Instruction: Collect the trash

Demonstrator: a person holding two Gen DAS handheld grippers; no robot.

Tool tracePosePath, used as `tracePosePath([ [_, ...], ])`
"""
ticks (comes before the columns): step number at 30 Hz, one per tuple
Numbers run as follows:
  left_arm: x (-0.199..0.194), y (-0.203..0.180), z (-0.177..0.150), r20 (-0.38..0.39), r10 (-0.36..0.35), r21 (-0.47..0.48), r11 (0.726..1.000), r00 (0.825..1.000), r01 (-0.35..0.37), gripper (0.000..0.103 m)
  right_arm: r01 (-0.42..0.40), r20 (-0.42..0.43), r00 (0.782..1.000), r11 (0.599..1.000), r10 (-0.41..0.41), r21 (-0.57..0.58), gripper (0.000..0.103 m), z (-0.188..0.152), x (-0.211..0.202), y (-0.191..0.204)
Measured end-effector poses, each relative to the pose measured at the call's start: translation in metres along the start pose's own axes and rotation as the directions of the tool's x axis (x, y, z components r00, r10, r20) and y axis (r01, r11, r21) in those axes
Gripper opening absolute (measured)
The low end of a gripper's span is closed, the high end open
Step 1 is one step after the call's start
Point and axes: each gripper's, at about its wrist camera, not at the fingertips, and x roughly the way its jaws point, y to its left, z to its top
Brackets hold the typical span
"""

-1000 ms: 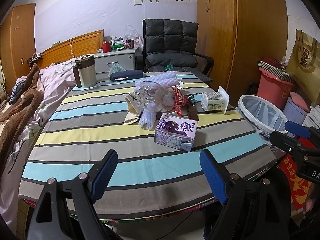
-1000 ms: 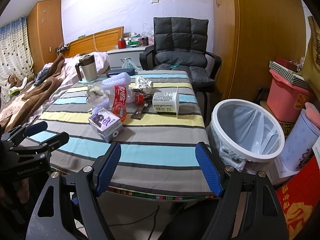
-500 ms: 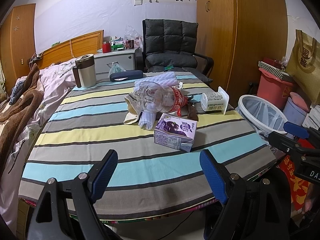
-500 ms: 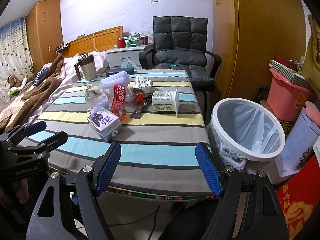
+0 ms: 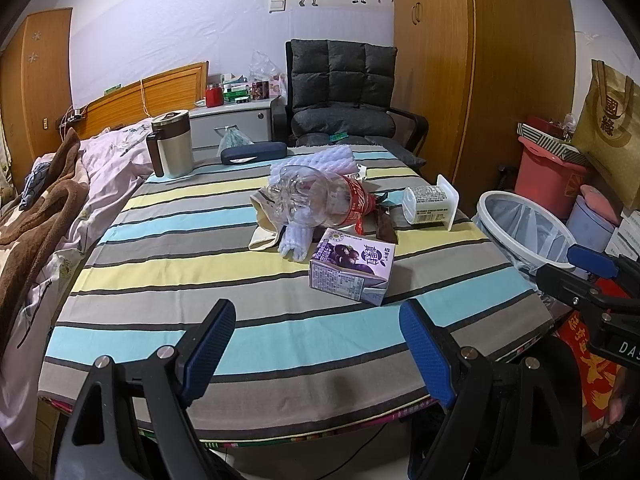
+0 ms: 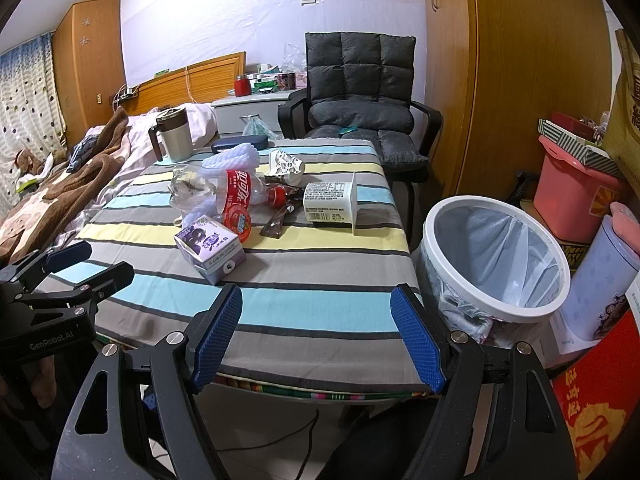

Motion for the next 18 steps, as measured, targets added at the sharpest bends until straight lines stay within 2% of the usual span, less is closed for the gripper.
tracePosePath([
  [18,-0.0012,0.0,0.0013,0.004,0.0,0.001,1.0,1.0,0.0,0.085,0.0,-0.002,1.0,1.0,0.0,0.0,0.078,-0.0006,0.0021,-0.0005],
])
